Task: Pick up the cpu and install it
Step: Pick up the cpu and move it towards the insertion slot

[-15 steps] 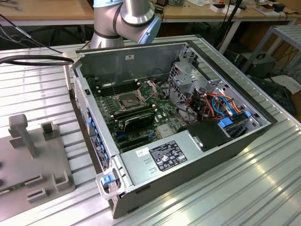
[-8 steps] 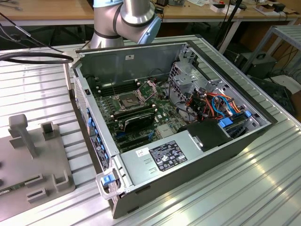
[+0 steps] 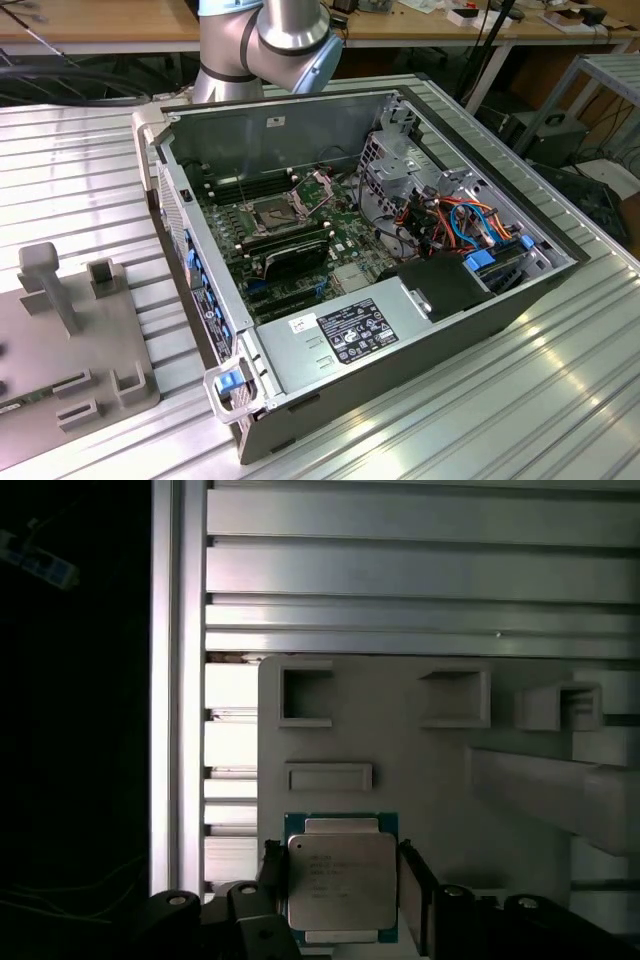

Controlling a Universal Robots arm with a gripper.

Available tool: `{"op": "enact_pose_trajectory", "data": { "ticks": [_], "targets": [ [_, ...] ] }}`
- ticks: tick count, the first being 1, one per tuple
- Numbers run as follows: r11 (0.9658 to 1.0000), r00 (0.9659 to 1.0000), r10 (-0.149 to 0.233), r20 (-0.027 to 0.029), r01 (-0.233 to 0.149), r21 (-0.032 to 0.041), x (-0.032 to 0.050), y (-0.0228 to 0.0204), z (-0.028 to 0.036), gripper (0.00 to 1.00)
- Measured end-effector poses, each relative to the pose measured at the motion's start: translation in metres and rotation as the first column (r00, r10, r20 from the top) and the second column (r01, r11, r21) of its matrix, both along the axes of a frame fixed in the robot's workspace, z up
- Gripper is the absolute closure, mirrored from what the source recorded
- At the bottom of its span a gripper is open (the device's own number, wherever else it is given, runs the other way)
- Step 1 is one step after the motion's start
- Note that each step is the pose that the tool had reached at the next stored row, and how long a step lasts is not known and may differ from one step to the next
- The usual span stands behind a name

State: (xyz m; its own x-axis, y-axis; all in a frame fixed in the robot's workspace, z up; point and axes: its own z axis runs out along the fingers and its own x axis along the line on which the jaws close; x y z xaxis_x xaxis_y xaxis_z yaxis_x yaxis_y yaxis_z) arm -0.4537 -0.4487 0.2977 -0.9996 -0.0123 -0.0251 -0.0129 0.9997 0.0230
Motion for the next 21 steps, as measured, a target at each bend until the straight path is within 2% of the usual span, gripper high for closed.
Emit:
{"op": "enact_pose_trajectory", "data": {
  "ticks": [6, 7, 10, 12, 18, 21],
  "targets": [
    [1.0, 1.0, 0.0, 0.0, 0.0, 0.0, 0.0, 0.0, 0.0226, 0.45],
    [1.0, 1.0, 0.0, 0.0, 0.0, 0.0, 0.0, 0.0, 0.0279, 0.45],
    [1.0, 1.0, 0.0, -0.0001, 0.0, 0.0, 0.0, 0.0, 0.0356, 0.45],
    [1.0, 1.0, 0.0, 0.0001, 0.0, 0.0, 0.0, 0.0, 0.0377, 0.45],
    [1.0, 1.0, 0.0, 0.0, 0.0, 0.0, 0.0, 0.0, 0.038, 0.45],
    [1.0, 1.0, 0.0, 0.0, 0.0, 0.0, 0.0, 0.0, 0.0402, 0.45]
  ]
}}
